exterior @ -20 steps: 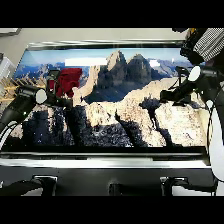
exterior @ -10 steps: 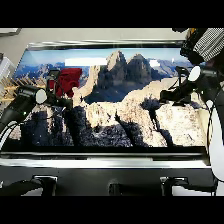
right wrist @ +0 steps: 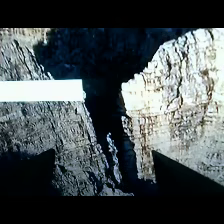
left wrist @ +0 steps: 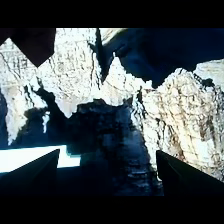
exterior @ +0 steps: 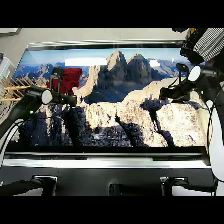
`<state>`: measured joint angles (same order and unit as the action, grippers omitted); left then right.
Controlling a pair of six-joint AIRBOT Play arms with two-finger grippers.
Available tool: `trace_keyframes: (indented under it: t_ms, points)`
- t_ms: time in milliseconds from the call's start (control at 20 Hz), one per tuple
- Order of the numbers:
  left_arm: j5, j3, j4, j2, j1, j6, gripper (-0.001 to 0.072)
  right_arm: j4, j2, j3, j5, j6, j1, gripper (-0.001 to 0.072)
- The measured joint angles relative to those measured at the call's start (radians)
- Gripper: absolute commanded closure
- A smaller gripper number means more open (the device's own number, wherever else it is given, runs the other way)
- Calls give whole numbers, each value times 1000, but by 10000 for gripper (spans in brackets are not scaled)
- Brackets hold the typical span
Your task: Fold the clothes and pants, and hang the long-sleeved shirts on hangers.
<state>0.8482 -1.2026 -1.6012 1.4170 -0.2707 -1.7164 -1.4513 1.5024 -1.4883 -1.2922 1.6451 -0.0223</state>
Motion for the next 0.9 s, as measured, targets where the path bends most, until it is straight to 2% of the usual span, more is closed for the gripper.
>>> trace_keyframes:
  t_ms: [200, 300, 400, 500, 600, 700, 900]
  points:
    - [-52, 0, 33, 67, -16, 1, 6, 0, 0, 0, 97, 0, 0, 21]
    - [-153, -31, 42, 88, -12, 7, 6, 0, 0, 0, 153, 0, 0, 37]
    - [-249, -140, 40, 132, 21, 8, 5, 0, 0, 0, 198, 0, 0, 37]
    - [-282, -329, 40, 219, 81, 7, 5, 0, 0, 0, 215, 0, 0, 37]
    - [-254, -539, 39, 337, 153, -9, -5, 4, 0, 0, 212, 0, 0, 37]
    - [-177, -694, 39, 451, 220, -68, -9, 10, 0, 1, 195, 0, 0, 37]
    - [-58, -775, 58, 591, 285, -176, -9, 31, 0, 1, 174, 0, 0, 37]
